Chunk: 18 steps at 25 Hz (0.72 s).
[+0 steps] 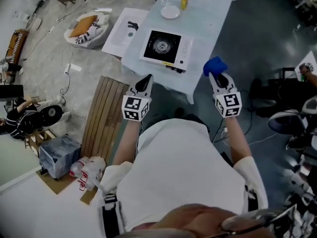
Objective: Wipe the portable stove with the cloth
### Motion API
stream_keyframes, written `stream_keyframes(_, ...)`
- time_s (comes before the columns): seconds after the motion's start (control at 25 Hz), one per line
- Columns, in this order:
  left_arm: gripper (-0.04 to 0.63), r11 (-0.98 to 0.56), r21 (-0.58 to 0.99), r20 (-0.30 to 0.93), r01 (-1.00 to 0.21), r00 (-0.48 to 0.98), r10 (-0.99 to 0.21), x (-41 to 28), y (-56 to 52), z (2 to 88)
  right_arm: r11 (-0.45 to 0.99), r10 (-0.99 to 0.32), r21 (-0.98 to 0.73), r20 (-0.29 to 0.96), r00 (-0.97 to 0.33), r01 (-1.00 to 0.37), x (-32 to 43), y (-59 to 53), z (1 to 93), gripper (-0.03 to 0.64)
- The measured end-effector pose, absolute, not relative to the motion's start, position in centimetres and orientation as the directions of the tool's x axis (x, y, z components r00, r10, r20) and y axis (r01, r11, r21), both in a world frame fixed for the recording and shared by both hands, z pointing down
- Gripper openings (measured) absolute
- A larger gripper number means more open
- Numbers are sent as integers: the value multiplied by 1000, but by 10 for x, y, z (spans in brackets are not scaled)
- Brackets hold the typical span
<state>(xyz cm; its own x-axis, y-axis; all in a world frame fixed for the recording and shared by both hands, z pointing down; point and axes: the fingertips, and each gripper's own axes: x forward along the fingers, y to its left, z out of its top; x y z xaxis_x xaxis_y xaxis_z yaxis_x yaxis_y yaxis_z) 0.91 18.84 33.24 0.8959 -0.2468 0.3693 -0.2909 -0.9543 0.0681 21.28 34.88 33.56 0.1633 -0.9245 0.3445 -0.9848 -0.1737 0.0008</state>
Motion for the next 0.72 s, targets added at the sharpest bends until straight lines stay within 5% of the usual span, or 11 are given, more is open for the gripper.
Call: stream_keyframes(0.72,32,-983,94,429,-158,898,-103,76,139,366,-277,-863,33,431,263,-960,243,306,378,81)
